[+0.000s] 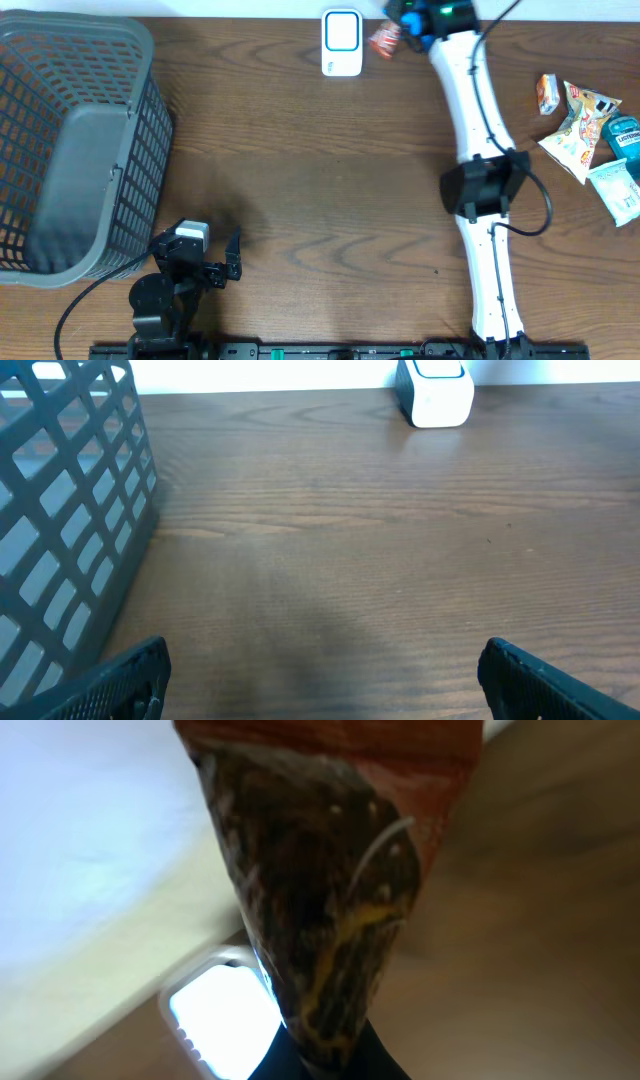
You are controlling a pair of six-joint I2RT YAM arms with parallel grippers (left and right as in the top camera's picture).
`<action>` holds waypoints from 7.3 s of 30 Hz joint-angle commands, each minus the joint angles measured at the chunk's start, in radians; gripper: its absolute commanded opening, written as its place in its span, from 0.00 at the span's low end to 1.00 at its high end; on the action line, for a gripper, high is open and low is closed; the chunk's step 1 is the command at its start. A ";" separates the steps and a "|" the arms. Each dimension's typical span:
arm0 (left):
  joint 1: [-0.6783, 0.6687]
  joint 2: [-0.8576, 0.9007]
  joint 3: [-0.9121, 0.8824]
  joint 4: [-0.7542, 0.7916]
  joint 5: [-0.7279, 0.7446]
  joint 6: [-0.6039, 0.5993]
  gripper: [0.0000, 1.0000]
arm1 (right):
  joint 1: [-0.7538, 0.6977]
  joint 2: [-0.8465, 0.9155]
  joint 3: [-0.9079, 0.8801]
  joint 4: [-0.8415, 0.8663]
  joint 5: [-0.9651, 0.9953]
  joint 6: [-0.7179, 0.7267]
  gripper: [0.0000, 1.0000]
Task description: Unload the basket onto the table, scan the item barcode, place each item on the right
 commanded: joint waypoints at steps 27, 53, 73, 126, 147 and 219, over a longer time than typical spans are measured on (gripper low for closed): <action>0.002 -0.002 -0.015 -0.018 -0.003 -0.009 0.98 | -0.405 -0.020 -0.021 -0.645 0.334 -0.191 0.68; 0.002 -0.002 -0.015 -0.018 -0.003 -0.009 0.98 | -0.045 -0.871 -0.020 -0.645 -0.104 -0.460 0.99; 0.002 -0.002 -0.015 -0.018 -0.003 -0.009 0.98 | -0.025 -1.209 -0.020 -0.645 -0.057 -0.500 0.99; 0.002 -0.002 -0.015 -0.018 -0.003 -0.009 0.98 | -0.124 -2.577 -2.443 1.106 -0.298 -0.691 0.99; 0.002 -0.002 -0.015 -0.018 -0.003 -0.009 0.98 | -0.159 -2.657 -2.804 1.350 -0.283 -0.779 0.99; -0.072 -0.011 -0.130 0.325 -0.141 -0.017 0.98 | -0.183 -2.656 -2.893 0.982 -0.167 -0.842 0.99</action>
